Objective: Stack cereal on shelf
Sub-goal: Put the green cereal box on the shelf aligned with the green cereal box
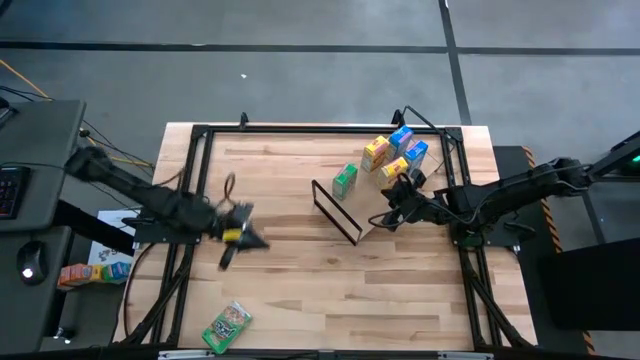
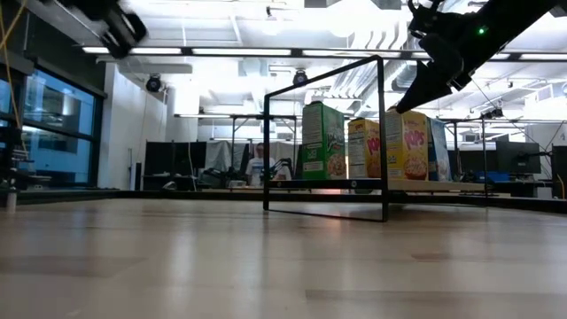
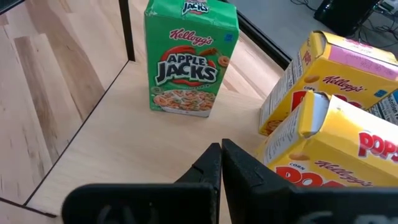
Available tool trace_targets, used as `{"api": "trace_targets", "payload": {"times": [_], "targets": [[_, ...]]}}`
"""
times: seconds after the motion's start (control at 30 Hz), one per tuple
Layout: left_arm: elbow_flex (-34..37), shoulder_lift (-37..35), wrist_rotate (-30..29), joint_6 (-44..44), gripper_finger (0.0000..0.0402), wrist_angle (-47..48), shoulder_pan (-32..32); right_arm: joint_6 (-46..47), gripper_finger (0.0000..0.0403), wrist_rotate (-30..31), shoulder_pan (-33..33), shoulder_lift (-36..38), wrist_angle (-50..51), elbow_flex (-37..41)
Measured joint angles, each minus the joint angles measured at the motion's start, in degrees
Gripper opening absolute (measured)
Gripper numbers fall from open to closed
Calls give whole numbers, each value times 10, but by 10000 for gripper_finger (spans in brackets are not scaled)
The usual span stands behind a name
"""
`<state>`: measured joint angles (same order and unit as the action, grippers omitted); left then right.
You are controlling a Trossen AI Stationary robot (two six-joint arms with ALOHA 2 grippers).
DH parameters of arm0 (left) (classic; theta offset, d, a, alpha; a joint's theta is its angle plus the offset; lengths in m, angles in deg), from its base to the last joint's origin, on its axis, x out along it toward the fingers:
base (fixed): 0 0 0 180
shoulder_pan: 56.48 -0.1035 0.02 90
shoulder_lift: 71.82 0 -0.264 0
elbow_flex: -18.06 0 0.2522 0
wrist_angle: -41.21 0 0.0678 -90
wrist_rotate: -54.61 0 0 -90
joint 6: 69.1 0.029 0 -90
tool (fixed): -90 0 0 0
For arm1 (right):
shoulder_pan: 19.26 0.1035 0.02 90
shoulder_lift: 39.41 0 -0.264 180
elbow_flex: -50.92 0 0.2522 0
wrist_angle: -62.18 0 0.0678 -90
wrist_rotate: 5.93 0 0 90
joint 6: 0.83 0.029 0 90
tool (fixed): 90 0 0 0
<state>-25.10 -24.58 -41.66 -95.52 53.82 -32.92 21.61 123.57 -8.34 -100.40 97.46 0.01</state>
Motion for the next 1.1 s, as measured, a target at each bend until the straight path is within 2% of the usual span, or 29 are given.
{"api": "trace_targets", "payload": {"times": [0.13,0.23,0.37,0.43,0.57,0.73,0.87,1.1], "targets": [[-39,58,-53,14,0,65,142,0,0,0,0,0,0,0],[-69,125,-88,-25,0,95,224,6,0,0,0,0,0,0],[-131,232,-90,-87,0,112,296,6,0,0,0,0,0,0],[-163,278,-55,-106,0,115,317,6,0,0,0,0,0,0],[-207,348,18,-161,0,145,321,6,0,0,0,0,0,0],[-214,402,88,-238,0,198,299,6,0,0,0,0,0,0],[-214,418,92,-256,0,262,291,6,0,-7,0,0,0,0],[-213,420,92,-264,0,296,287,15,0,-8,0,0,0,0]]}}
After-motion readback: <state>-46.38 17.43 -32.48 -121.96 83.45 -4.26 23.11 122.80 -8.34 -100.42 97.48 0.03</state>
